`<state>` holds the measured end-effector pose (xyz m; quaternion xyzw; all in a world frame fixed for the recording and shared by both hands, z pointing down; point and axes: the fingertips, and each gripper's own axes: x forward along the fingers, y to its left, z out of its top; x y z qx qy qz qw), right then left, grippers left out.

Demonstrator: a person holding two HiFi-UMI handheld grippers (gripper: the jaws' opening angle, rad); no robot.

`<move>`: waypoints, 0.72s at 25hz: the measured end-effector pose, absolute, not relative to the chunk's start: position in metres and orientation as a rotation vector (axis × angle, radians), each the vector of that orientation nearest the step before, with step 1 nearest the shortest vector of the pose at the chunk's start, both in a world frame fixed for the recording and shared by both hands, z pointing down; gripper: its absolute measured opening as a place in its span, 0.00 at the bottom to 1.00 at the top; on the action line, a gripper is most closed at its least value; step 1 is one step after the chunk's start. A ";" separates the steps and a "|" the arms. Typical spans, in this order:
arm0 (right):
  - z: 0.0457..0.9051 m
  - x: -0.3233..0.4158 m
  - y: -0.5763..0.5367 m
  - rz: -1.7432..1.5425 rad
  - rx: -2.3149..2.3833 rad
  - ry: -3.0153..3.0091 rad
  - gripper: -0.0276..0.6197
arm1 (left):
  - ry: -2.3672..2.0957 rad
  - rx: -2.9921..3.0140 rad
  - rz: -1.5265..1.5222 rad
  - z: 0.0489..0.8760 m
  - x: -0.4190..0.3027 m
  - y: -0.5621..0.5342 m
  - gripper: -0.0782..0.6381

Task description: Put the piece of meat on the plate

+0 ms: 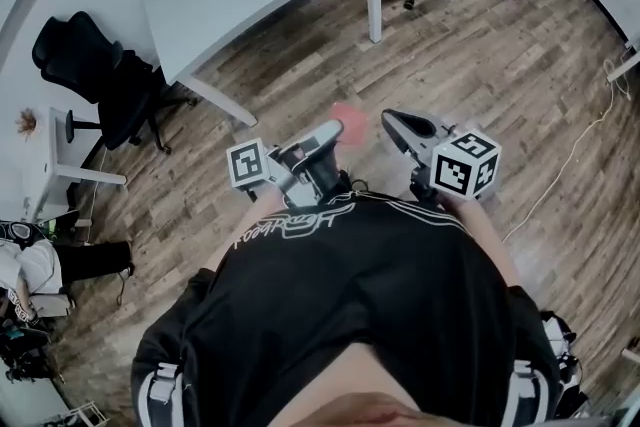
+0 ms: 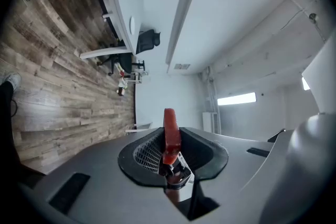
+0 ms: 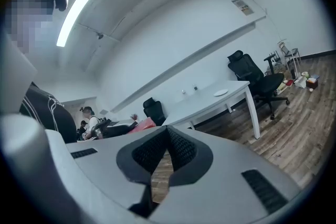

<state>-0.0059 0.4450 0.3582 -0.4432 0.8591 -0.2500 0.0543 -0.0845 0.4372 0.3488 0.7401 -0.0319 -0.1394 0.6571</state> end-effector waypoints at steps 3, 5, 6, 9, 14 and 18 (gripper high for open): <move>0.363 -0.011 0.443 -0.817 -1.290 2.586 0.06 | -0.084 1.666 -0.320 0.354 -0.088 0.436 0.24; 0.364 -0.012 0.442 -0.830 -1.268 2.583 0.06 | -0.087 1.659 -0.324 0.357 -0.089 0.435 0.24; 0.364 -0.012 0.442 -0.827 -1.267 2.583 0.06 | -0.089 1.656 -0.327 0.358 -0.090 0.434 0.24; 0.366 -0.011 0.437 -0.836 -1.268 2.576 0.06 | -0.093 1.640 -0.345 0.363 -0.091 0.428 0.24; 0.369 -0.006 0.422 -0.858 -1.281 2.561 0.06 | -0.082 1.632 -0.357 0.365 -0.087 0.414 0.24; 0.370 -0.002 0.402 -0.863 -1.293 2.562 0.06 | -0.082 1.624 -0.366 0.365 -0.084 0.394 0.24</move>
